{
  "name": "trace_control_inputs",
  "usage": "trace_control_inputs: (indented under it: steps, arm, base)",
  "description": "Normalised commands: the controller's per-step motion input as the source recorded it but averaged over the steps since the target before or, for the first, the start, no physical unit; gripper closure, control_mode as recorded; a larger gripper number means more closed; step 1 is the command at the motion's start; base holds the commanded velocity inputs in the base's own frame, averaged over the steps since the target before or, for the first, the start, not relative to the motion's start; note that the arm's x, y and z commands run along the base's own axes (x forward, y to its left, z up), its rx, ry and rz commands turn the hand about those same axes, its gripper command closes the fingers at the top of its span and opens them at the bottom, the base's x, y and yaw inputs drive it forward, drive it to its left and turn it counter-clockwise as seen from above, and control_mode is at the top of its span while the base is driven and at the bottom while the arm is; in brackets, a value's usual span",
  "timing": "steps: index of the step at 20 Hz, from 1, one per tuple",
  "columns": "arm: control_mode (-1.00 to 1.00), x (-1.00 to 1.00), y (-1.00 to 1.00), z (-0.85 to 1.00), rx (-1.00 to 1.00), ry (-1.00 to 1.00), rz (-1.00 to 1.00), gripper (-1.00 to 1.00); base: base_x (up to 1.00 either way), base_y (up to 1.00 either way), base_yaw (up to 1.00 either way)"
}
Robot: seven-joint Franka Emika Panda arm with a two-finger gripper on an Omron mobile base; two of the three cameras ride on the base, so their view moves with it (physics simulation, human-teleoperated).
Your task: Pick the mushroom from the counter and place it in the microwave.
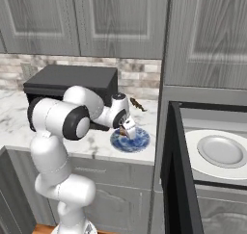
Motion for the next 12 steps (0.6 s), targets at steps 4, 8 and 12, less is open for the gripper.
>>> trace_control_inputs:
  steps: [4, 8, 12]
  arm:
    - [-1.0, -0.9, 0.0, 1.0, 0.0, -0.04, 0.03, 1.0]
    - [-1.0, -0.99, 0.0, 1.0, 0.0, -0.03, 0.08, 1.0]
    - [-1.0, -1.0, 0.09, 1.0, 0.0, -0.01, 0.15, 1.0]
  base:
    - [0.0, 0.0, 0.0]
    - [0.0, 0.0, 0.0]
    - [0.0, 0.0, 0.0]
